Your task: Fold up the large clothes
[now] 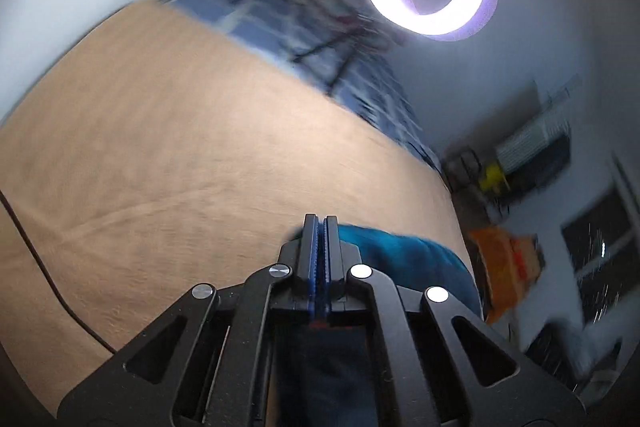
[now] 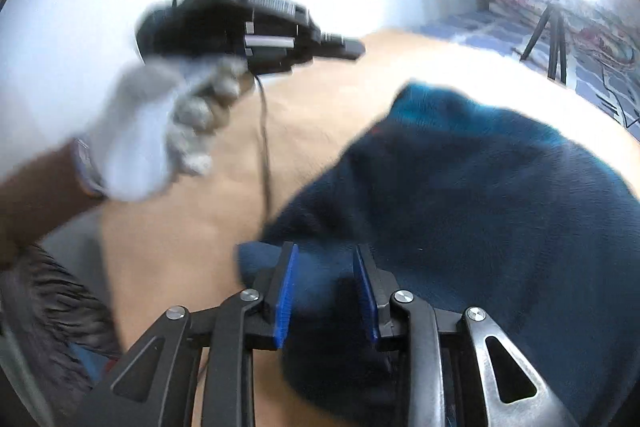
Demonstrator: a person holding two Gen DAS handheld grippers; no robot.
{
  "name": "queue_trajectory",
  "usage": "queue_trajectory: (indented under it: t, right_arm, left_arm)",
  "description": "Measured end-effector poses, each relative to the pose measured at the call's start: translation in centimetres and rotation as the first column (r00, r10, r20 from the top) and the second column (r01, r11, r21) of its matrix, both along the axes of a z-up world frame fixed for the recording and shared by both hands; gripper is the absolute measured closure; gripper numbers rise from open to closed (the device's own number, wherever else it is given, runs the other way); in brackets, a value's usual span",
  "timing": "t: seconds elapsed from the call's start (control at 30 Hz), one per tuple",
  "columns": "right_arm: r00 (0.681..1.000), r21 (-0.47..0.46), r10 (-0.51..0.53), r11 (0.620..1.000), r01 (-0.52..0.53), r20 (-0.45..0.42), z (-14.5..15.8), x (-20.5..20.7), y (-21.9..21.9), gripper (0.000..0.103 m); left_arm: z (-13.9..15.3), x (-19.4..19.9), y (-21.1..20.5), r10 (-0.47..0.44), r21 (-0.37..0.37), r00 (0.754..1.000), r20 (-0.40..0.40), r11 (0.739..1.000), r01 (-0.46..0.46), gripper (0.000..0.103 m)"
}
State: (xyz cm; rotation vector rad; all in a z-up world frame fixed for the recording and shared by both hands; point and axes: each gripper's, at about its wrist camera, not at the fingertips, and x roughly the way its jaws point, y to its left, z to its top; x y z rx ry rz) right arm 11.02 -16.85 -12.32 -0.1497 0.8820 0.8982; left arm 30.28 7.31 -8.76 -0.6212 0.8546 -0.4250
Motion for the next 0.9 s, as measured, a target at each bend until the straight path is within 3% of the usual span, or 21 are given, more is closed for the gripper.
queue_trajectory:
  t: [0.07, 0.17, 0.27, 0.37, 0.43, 0.5, 0.6, 0.67, 0.77, 0.83, 0.9]
  right_arm:
    - [0.999, 0.069, -0.023, 0.997, 0.021, 0.032, 2.5, 0.0, -2.7, 0.065]
    - [0.988, 0.134, -0.136, 0.983, 0.125, 0.076, 5.5, 2.2, -6.8, 0.061]
    - [0.948, 0.093, -0.299, 0.952, 0.29, 0.109, 6.8, 5.8, -10.1, 0.061]
    - [0.918, 0.03, -0.388, 0.922, 0.387, 0.086, 5.8, 9.2, -12.0, 0.068]
    - [0.912, -0.016, -0.409, 0.912, 0.41, 0.033, 3.9, 10.7, -12.4, 0.068]
    - [0.916, -0.056, -0.401, 0.915, 0.4, -0.013, 1.6, 10.7, -12.0, 0.069]
    - [0.921, -0.128, -0.389, 0.913, 0.388, 0.017, -2.4, 8.5, -10.4, 0.068]
    - [0.905, -0.091, -0.425, 0.901, 0.425, 0.026, -3.8, 7.9, -10.4, 0.068]
    - [0.912, -0.07, -0.409, 0.91, 0.408, 0.001, -2.1, 8.5, -10.9, 0.068]
    - [0.916, 0.035, -0.399, 0.916, 0.4, -0.027, 0.0, 8.4, -13.3, 0.069]
    - [0.897, 0.129, -0.439, 0.888, 0.441, -0.042, 1.8, 8.2, -16.7, 0.069]
  left_arm:
    - [1.4, -0.6, -2.4, -0.055, 0.038, 0.998, 0.025, 0.998, 0.054, 0.093]
    - [2.5, -0.5, -6.5, -0.117, 0.135, 0.992, 0.052, 0.985, 0.109, 0.092]
    - [2.5, 0.3, -9.7, -0.165, 0.188, 0.985, 0.051, 0.97, 0.152, 0.091]
    - [1.4, 2.4, -12.5, -0.197, 0.202, 0.98, 0.004, 0.96, 0.192, 0.082]
    - [0.1, 3.5, -13.8, -0.229, 0.223, 0.973, -0.04, 0.947, 0.232, 0.082]
    - [-1.9, 4.3, -14.7, -0.26, 0.259, 0.962, -0.084, 0.926, 0.273, 0.08]
    - [-5.2, 4.5, -14.9, -0.282, 0.278, 0.954, -0.103, 0.912, 0.3, 0.076]
    - [-5.9, 4.4, -14.6, -0.286, 0.267, 0.954, -0.09, 0.916, 0.3, 0.075]
    - [-4.1, 4.0, -13.6, -0.265, 0.253, 0.96, -0.09, 0.926, 0.279, 0.075]
    - [-1.7, 2.1, -13.0, -0.275, 0.27, 0.96, -0.045, 0.922, 0.276, 0.075]
    - [0.2, -0.5, -12.7, -0.321, 0.26, 0.947, 0.013, 0.916, 0.307, 0.075]
